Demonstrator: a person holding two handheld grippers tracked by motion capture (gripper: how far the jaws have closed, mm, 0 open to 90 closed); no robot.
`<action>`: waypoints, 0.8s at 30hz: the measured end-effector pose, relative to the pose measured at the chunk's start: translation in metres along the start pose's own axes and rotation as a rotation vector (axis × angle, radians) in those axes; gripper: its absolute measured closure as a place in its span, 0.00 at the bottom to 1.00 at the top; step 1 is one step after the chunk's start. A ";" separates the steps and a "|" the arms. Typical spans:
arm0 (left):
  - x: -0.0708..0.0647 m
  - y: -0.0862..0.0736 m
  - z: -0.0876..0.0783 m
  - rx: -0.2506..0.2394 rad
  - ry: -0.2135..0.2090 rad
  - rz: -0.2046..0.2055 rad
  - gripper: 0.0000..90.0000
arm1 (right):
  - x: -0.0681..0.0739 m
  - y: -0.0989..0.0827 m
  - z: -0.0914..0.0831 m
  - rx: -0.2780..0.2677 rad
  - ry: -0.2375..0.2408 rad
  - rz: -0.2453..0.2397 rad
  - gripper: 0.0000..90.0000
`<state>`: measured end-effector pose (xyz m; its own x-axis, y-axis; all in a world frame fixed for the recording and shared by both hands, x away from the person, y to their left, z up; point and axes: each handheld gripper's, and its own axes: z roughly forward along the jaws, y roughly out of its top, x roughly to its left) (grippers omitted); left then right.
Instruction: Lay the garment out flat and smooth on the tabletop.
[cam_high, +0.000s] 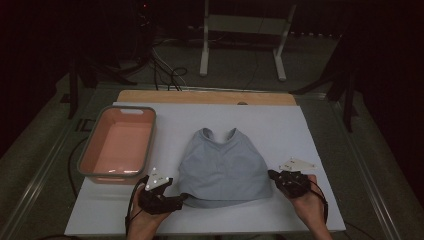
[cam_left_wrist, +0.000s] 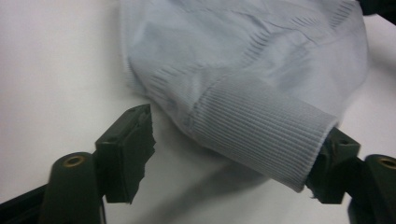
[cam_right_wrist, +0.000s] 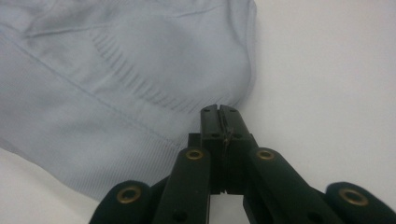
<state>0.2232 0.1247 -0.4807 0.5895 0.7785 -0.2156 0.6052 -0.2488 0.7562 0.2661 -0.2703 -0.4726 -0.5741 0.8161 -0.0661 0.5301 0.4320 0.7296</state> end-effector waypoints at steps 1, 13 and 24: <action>-0.002 0.000 0.000 0.003 -0.011 0.006 0.25 | 0.001 0.000 0.000 0.003 -0.002 -0.001 1.00; -0.004 0.007 -0.005 -0.047 -0.014 0.030 0.19 | 0.000 0.001 0.000 -0.005 0.004 0.000 0.99; 0.018 0.026 0.024 -0.007 0.028 0.023 0.40 | -0.002 0.001 -0.001 -0.022 -0.005 0.018 0.70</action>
<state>0.2624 0.1187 -0.4798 0.5878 0.7885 -0.1808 0.5878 -0.2628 0.7651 0.2671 -0.2723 -0.4709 -0.5616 0.8255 -0.0567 0.5264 0.4093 0.7452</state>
